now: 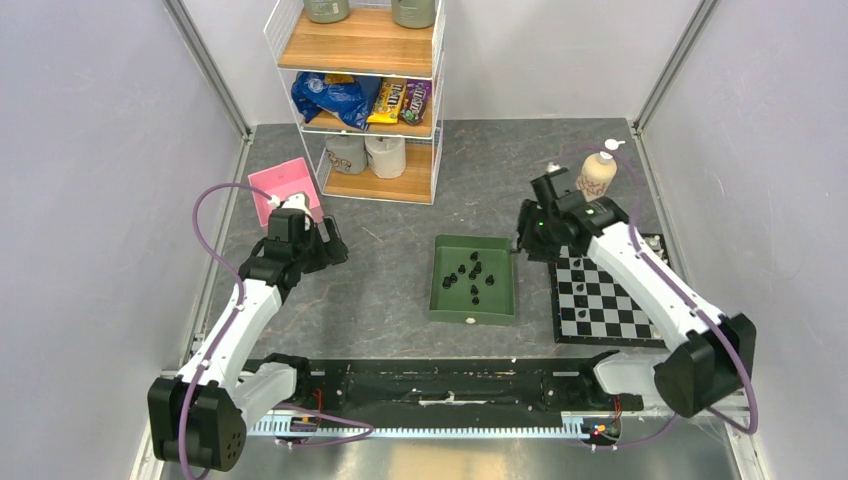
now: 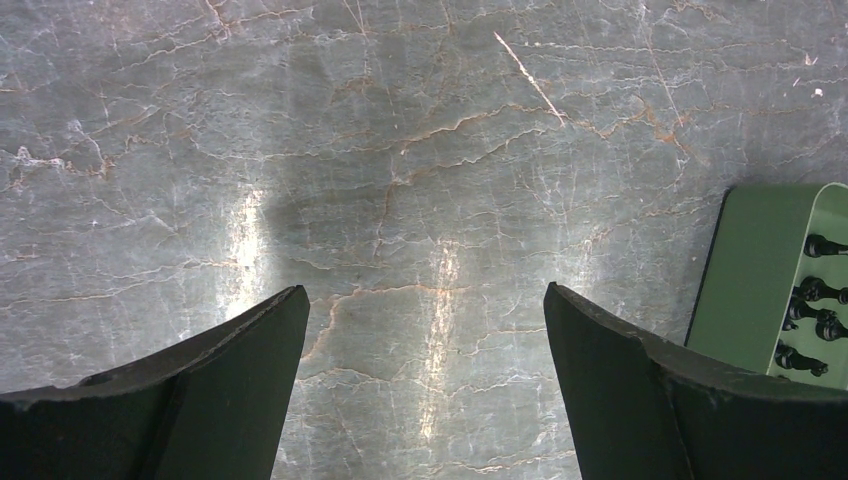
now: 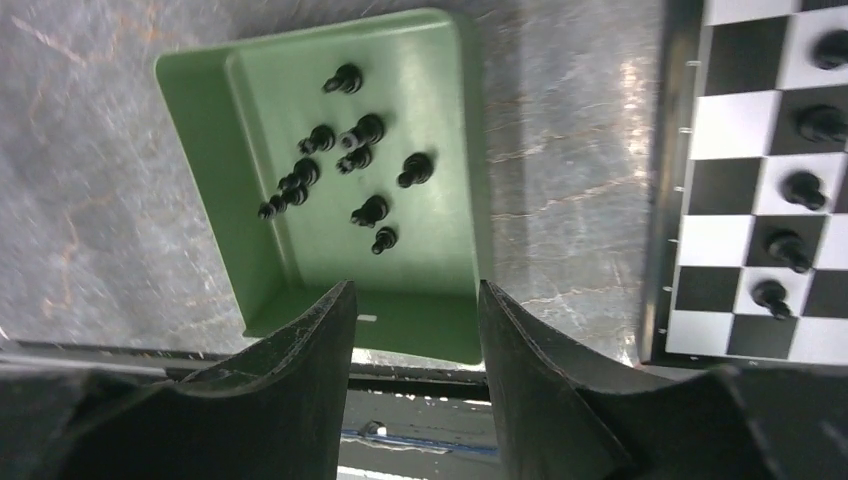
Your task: Set up the chess pieces on the board
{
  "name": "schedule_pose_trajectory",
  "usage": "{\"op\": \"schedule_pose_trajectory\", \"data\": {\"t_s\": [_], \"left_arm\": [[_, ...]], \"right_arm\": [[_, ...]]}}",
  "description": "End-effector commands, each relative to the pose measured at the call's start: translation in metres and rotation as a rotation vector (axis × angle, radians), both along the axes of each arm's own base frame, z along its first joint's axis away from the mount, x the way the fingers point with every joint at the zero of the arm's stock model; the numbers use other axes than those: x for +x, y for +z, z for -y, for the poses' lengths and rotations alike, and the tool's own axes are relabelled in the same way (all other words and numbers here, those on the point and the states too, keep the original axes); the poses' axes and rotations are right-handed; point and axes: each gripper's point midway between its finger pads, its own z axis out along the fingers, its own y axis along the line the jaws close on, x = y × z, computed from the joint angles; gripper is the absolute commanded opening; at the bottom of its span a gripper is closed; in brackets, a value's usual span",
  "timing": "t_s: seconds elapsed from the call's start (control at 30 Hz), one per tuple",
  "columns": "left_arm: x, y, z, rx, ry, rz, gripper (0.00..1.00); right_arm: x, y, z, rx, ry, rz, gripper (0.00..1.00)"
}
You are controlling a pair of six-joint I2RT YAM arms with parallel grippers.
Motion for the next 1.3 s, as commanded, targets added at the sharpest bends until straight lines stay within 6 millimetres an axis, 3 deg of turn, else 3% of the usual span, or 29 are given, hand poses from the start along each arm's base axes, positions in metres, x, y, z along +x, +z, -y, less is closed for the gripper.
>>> {"op": "schedule_pose_trajectory", "data": {"t_s": [0.0, 0.1, 0.4, 0.8, 0.97, 1.13, 1.27], "left_arm": [[0.009, 0.017, -0.005, 0.027, 0.005, 0.067, 0.95], [0.009, 0.021, -0.008, 0.038, 0.016, 0.087, 0.95], [0.007, 0.013, -0.02, 0.094, 0.049, 0.107, 0.95], [-0.004, 0.026, -0.048, 0.217, 0.097, 0.387, 0.96], [-0.012, 0.036, -0.059, 0.241, 0.151, 0.42, 0.97], [-0.009, 0.034, -0.058, 0.253, 0.139, 0.352, 0.97], [-0.007, 0.038, -0.05, 0.153, 0.19, 0.327, 0.97]], "right_arm": [[0.011, 0.003, -0.033, -0.035, 0.147, 0.036, 0.55], [0.011, -0.008, -0.052, -0.064, 0.214, 0.009, 0.55], [-0.008, -0.023, -0.075, -0.065, 0.283, -0.042, 0.55], [-0.026, -0.04, -0.065, -0.132, 0.245, -0.133, 0.53], [-0.028, -0.029, -0.076, -0.108, 0.26, -0.172, 0.53], [-0.034, -0.046, -0.089, -0.12, 0.311, -0.19, 0.53], [-0.03, -0.068, -0.09, -0.161, 0.328, -0.216, 0.53]]}}
